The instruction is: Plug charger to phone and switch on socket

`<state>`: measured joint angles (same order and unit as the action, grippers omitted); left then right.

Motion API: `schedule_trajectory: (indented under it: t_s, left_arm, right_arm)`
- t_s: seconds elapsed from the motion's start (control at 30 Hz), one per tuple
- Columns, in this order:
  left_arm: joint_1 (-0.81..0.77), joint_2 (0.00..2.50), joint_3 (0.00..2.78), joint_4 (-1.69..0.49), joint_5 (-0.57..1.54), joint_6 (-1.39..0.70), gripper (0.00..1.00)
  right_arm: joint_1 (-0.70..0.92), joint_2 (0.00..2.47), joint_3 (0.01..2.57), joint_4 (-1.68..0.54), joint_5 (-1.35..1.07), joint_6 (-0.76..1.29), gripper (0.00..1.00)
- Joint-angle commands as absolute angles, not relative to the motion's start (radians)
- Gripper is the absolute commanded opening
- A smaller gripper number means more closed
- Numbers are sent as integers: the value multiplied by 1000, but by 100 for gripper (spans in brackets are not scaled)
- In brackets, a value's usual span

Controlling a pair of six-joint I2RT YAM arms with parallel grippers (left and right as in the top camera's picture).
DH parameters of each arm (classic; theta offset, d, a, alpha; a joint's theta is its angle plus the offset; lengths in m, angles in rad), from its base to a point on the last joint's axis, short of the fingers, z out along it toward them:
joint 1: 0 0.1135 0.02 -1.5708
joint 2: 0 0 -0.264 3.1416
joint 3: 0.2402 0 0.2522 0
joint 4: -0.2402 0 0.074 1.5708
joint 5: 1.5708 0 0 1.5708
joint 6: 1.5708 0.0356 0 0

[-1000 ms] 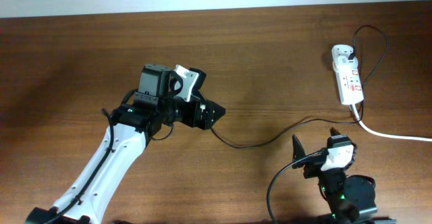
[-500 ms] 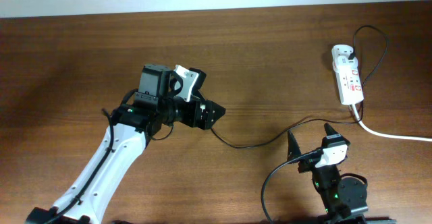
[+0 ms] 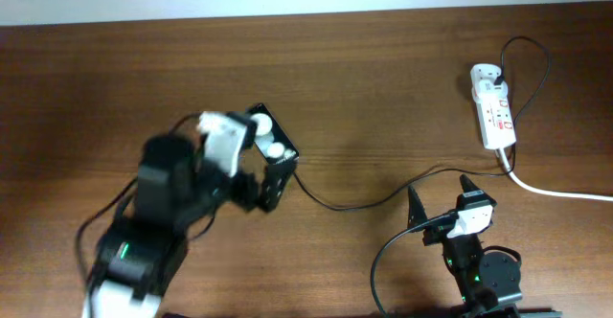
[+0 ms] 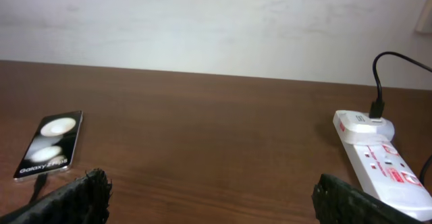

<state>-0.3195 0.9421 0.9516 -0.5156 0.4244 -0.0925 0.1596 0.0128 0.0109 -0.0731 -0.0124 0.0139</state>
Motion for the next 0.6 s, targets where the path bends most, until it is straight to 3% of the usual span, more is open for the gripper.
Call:
schedule_trajectory:
  t_s: [0.0, 0.13, 0.4, 0.57]
  left_arm:
    - [-321, 567, 756, -518, 257, -73, 99]
    - [-320, 196, 493, -510, 208, -74, 99]
    - [-267, 115, 182, -107, 70, -250, 99]
    - [-180, 5, 81, -1, 59, -254, 99]
  right_arm:
    - [156, 4, 6, -78, -22, 7, 99]
    - [156, 4, 6, -78, -22, 7, 99]
    - [156, 4, 6, -78, -22, 7, 99]
    - [156, 4, 6, -78, -22, 7, 99]
